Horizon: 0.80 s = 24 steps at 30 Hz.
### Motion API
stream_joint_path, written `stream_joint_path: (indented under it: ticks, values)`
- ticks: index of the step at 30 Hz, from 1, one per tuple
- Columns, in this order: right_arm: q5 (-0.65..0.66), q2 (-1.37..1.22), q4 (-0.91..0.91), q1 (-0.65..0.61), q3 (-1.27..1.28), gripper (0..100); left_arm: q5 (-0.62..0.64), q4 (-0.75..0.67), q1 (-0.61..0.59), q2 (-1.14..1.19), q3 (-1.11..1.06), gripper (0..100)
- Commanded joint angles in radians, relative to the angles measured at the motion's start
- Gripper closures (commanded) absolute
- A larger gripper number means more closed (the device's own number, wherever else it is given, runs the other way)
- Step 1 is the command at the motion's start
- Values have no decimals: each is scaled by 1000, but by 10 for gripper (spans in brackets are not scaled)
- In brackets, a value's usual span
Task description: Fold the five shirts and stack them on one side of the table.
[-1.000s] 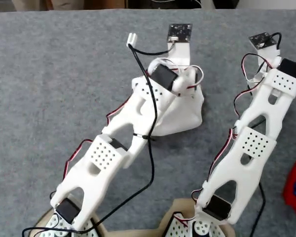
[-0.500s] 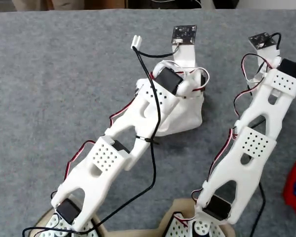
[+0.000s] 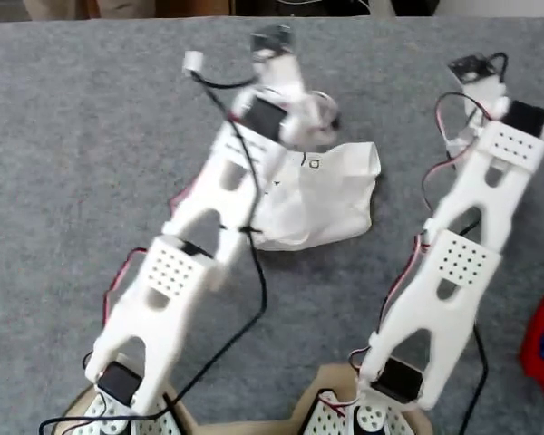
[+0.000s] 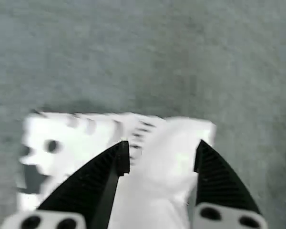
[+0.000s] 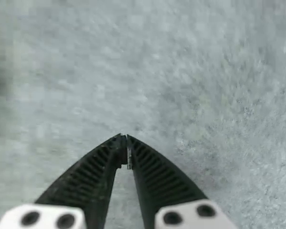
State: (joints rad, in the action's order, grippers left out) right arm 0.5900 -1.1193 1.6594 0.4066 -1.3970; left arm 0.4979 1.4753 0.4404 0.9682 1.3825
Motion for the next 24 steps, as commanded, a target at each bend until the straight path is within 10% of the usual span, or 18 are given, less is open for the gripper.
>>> stream_joint_path:
  ticks: [1, 6, 24]
  values:
    - [-31, 41, 110, -119, -142, 990, -80, 60, -112, -16, 51, 847]
    - [-78, 54, 127, -306, -186, 990, -118, 153, -256, -12, 43, 985]
    - [-87, 62, 121, -754, -67, 990, -181, 226, -559, -50, 14, 980]
